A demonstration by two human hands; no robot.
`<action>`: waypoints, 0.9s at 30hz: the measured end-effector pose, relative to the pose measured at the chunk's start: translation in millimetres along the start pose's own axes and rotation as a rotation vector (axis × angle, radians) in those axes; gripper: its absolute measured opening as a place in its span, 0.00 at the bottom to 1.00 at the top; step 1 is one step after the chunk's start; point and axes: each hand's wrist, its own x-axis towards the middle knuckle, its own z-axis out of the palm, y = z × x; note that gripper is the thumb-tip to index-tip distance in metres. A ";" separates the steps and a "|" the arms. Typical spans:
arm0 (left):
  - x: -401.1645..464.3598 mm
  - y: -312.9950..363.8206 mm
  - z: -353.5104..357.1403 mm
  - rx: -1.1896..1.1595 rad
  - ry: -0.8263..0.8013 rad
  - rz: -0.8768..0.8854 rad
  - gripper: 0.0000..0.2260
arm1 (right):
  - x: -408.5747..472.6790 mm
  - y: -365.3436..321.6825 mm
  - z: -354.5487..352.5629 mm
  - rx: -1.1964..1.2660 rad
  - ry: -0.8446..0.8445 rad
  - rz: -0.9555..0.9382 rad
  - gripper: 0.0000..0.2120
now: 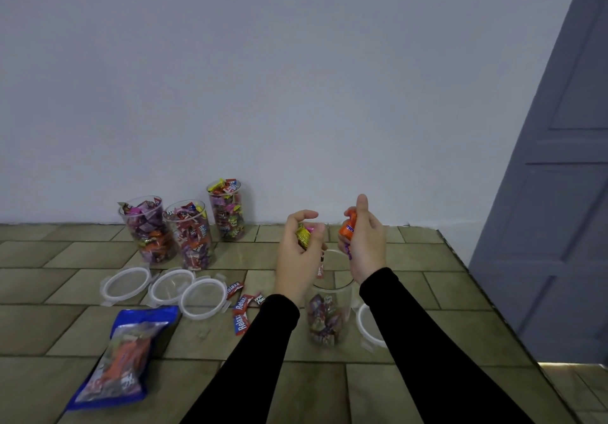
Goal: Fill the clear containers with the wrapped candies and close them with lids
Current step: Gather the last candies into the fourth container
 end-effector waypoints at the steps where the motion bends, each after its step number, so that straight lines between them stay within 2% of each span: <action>1: -0.3 -0.2 0.0 0.000 0.000 -0.001 0.07 | -0.2 -0.1 -0.2 0.004 0.002 0.000 0.22; 8: -1.1 -0.6 -1.4 -0.023 -0.021 0.008 0.19 | -3.0 -1.9 0.5 -0.038 0.019 -0.016 0.22; 17: -2.0 -1.6 -0.5 0.003 0.001 -0.004 0.25 | -6.7 -6.9 1.3 -0.053 0.027 0.000 0.22; 21: -3.3 -0.9 -0.3 -0.058 -0.071 -0.011 0.25 | -7.9 -7.9 0.8 -0.024 0.020 -0.004 0.22; 25: -5.9 -1.8 0.3 -0.029 -0.062 0.064 0.16 | -6.8 -6.0 -0.2 -0.014 0.005 -0.003 0.23; 27: -7.9 -0.9 -0.3 -0.066 -0.103 0.057 0.16 | -5.9 -5.0 -0.6 -0.007 0.003 0.000 0.23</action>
